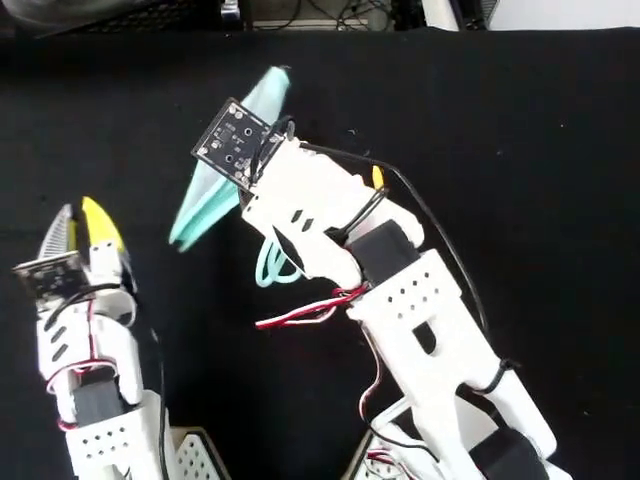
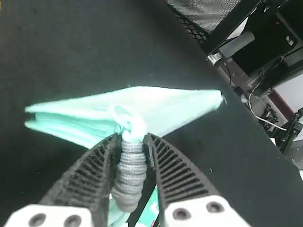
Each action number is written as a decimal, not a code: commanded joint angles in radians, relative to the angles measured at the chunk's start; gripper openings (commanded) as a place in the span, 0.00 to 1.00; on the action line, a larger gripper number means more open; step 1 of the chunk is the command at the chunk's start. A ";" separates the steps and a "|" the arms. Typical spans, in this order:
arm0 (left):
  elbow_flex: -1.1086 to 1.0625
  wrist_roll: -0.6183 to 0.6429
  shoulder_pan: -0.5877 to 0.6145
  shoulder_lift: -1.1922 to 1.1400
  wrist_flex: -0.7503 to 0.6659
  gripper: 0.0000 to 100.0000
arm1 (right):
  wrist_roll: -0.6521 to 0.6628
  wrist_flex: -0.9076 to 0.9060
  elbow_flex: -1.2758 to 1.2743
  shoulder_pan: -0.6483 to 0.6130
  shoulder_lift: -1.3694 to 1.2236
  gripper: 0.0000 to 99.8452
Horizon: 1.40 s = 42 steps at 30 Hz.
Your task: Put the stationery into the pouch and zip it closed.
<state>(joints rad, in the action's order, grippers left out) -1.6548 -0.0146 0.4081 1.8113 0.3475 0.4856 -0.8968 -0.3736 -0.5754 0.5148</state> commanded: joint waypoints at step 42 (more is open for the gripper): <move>0.180 -0.008 -0.506 0.006 0.414 0.10 | -0.376 0.456 -0.295 -0.078 0.394 0.01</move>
<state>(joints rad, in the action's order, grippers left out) -1.4768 -0.0038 -0.0568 1.8174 0.7603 0.1649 -0.4764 -0.6851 -0.6628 0.8738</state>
